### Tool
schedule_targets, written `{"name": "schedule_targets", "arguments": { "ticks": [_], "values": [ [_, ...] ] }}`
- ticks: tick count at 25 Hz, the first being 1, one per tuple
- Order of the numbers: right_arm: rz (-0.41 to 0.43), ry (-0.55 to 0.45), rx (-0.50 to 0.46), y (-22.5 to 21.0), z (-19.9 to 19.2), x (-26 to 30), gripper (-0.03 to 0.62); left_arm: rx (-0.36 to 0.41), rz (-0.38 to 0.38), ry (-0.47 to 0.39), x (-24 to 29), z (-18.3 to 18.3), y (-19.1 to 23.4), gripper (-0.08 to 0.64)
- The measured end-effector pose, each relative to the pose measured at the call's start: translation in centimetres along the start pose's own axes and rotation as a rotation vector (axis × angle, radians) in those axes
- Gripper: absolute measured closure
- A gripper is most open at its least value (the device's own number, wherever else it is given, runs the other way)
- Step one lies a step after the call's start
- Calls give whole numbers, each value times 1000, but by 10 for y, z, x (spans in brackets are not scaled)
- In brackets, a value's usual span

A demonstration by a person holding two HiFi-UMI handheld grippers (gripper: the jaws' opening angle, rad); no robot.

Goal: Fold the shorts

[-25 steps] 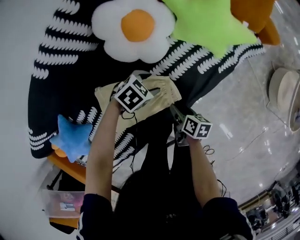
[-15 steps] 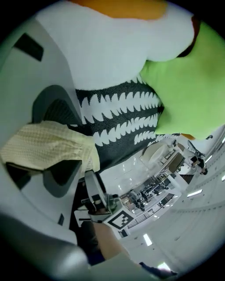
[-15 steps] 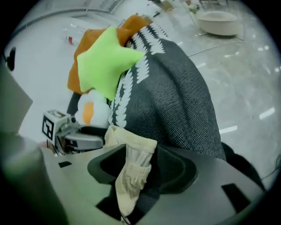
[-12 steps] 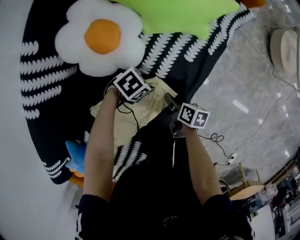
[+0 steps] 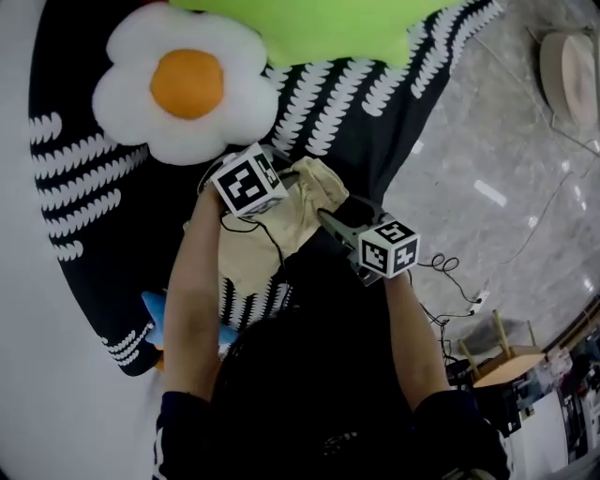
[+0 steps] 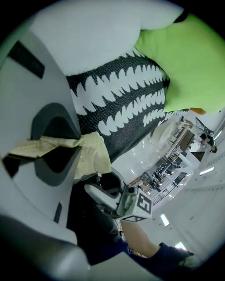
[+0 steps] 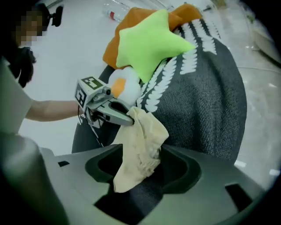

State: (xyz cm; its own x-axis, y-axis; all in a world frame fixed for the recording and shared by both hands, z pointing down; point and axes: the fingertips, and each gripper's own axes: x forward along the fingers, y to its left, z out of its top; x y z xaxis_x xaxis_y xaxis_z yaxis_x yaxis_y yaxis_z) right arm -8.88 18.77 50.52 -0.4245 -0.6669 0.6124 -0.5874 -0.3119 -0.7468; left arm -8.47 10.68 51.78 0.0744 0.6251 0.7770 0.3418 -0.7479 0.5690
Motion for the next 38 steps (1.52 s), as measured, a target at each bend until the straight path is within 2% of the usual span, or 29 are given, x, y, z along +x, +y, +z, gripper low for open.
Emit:
{"name": "schedule_targets", "arguments": {
  "ticks": [3,4,6,8,12,16,19,21,27,33,38],
  "values": [
    [-28,101,49,-17,-20,6,344,-28,-29,-9,-3,-5,0,529],
    [-37,108,81,-22,-22,8,367,-38,-40,-8,-4,-6,-1,529],
    [-29,82,124,-24,-17,8,454,-62,-61,-5,-1,-5,-3,528],
    [-14,50,100,-19,-9,6,497,-85,-67,2,4,-5,-4,528],
    [-22,15,29,-14,-1,-4,528,-95,-37,-27,1,-4,1,529],
    [-69,-40,-126,-27,43,-35,528,-101,-15,-170,-17,43,13,531],
    [-115,-78,-228,-47,96,-57,528,-135,45,-265,-29,92,37,531],
    [-148,-95,-299,-55,128,-69,528,-131,90,-321,-40,119,50,531],
    [-190,-134,-561,-47,201,-106,528,25,199,-414,-86,185,62,529],
    [-193,-140,-780,11,202,-104,528,85,287,-489,-122,172,54,529],
    [-172,-69,-1020,72,168,-93,528,128,374,-500,-147,134,27,529]
  ]
}}
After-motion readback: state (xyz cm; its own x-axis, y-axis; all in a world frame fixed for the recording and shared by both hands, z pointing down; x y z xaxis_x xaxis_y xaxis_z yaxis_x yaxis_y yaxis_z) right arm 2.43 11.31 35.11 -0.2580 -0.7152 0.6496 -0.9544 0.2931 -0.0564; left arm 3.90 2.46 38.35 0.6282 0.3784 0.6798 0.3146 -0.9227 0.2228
